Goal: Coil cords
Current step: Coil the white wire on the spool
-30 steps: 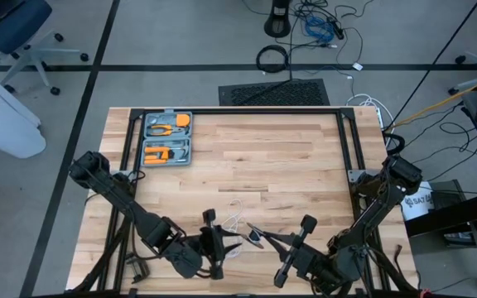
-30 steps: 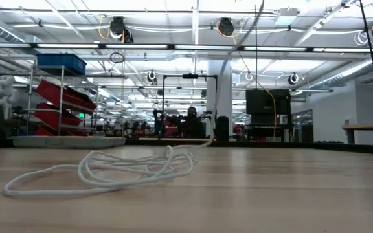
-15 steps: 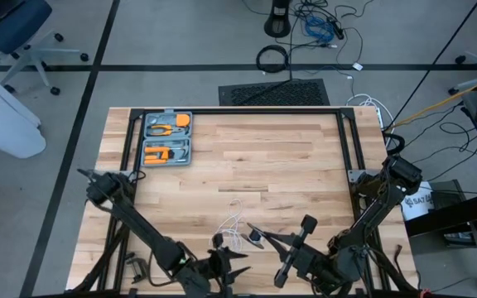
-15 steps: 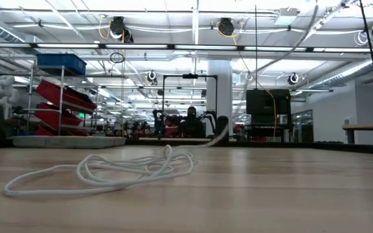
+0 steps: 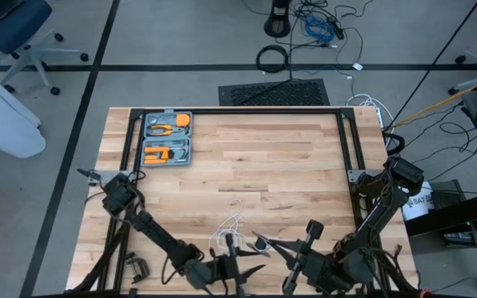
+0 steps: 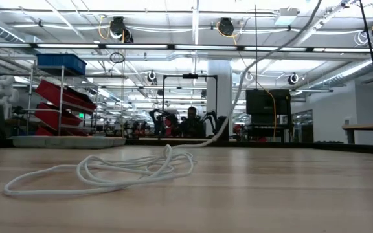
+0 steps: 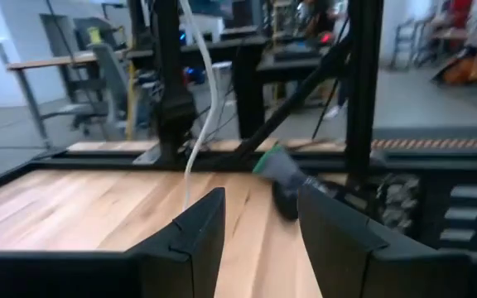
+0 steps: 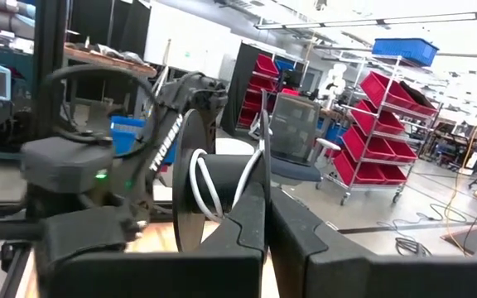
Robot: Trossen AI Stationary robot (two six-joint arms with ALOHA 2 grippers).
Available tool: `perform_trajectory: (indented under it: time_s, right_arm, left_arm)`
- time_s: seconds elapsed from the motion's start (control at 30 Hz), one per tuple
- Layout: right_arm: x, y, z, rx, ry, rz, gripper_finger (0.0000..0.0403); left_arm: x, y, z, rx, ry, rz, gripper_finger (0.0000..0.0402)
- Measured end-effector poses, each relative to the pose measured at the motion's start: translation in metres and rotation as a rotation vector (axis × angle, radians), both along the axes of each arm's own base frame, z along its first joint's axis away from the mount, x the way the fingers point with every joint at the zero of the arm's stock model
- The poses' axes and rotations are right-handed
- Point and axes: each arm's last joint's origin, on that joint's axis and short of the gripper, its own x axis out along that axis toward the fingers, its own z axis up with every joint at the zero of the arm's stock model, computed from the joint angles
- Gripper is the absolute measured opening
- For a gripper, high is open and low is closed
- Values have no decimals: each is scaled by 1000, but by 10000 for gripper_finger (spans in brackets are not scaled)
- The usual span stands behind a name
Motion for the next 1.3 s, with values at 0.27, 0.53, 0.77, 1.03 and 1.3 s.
perform_trajectory:
  time_s: [0.27, 0.53, 0.77, 1.03, 1.3]
  right_arm:
    - [0, 0, 0, -1, -1, 1, 0]
    - [0, 0, 0, 0, -3, 3, 0]
    - [0, 0, 0, 0, -3, 3, 0]
    - [0, 0, 0, 0, -3, 3, 0]
    - [0, 0, 0, -3, -1, 3, 0]
  left_arm:
    - [14, 16, -1, -5, -12, -28, 160]
    - [19, 23, -1, -10, -11, -2, 160]
    - [27, 36, -1, -7, -11, 21, 160]
    - [33, 40, -1, 4, -13, -78, 160]
    - [33, 40, -1, 6, -12, -81, 140]
